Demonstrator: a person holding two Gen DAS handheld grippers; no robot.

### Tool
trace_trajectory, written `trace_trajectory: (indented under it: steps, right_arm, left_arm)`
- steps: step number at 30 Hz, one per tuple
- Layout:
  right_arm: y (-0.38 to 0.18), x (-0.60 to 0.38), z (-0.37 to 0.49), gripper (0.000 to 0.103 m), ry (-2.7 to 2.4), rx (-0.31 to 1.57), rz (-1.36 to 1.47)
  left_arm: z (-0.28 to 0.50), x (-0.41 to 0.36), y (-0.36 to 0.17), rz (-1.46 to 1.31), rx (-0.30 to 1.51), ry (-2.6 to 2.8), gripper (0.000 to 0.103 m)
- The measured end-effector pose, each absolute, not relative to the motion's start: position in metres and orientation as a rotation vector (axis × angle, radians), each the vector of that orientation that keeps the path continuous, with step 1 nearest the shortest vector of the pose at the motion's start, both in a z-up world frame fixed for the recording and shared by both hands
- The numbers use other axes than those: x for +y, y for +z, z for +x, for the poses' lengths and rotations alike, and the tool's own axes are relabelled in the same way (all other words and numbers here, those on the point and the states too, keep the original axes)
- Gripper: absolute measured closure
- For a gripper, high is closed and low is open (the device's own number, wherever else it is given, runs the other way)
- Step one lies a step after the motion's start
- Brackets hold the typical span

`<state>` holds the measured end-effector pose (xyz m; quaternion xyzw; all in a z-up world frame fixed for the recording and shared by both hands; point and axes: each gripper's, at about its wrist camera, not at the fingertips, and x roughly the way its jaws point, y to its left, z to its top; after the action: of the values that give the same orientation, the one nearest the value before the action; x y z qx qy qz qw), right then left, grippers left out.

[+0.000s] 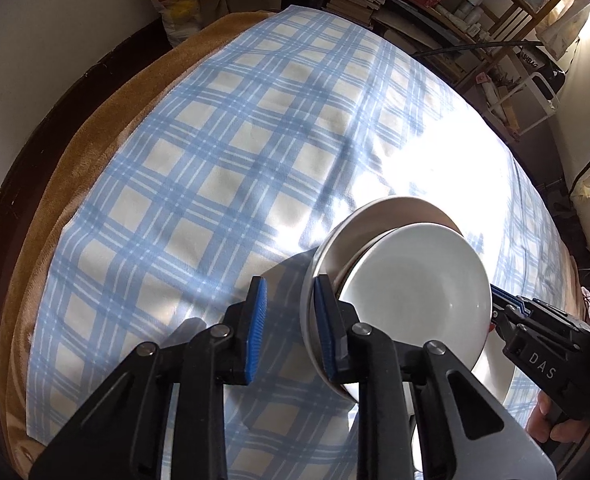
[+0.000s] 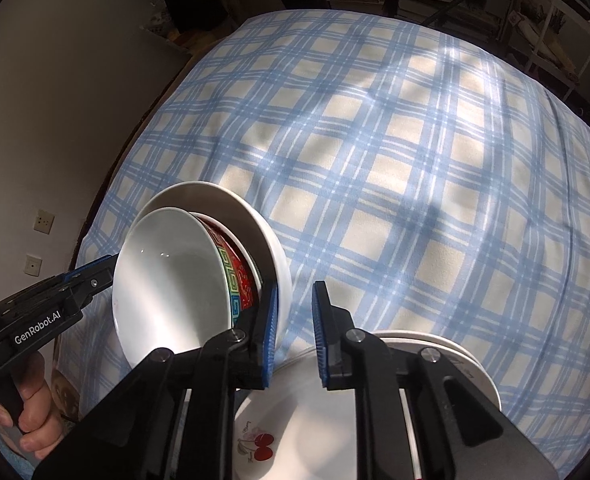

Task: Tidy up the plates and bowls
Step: 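Lift the bowl stack with both grippers and carry it over the cherry plates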

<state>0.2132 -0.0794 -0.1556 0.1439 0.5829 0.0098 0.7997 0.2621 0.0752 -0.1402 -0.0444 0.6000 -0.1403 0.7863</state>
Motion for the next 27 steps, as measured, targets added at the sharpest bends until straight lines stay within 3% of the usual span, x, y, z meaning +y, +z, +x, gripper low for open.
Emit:
trace_trajectory:
  steps: [10,21,23,25,27]
  right_arm:
    - [-0.162,-0.082,0.217,0.095,0.032,1.262,0.361]
    - [-0.164,-0.082,0.218,0.094,0.01,1.261,0.389]
    - [-0.164,-0.081,0.218,0.094,0.011,1.258,0.393]
    - [-0.164,-0.082,0.218,0.094,0.014,1.259,0.392]
    - [-0.165,-0.083,0.217,0.094,0.017,1.258,0.398]
  left_arm:
    - [0.263,0.069,-0.143,-0.057,1.288,-0.296,0.081]
    - [0.257,0.06,-0.145,-0.016,1.261,-0.234,0.081]
    - [0.256,0.06,-0.144,-0.023,1.259,-0.243,0.085]
    - [0.256,0.061,-0.145,-0.054,1.265,-0.28,0.098]
    - [0.257,0.062,-0.145,-0.073,1.271,-0.303,0.098]
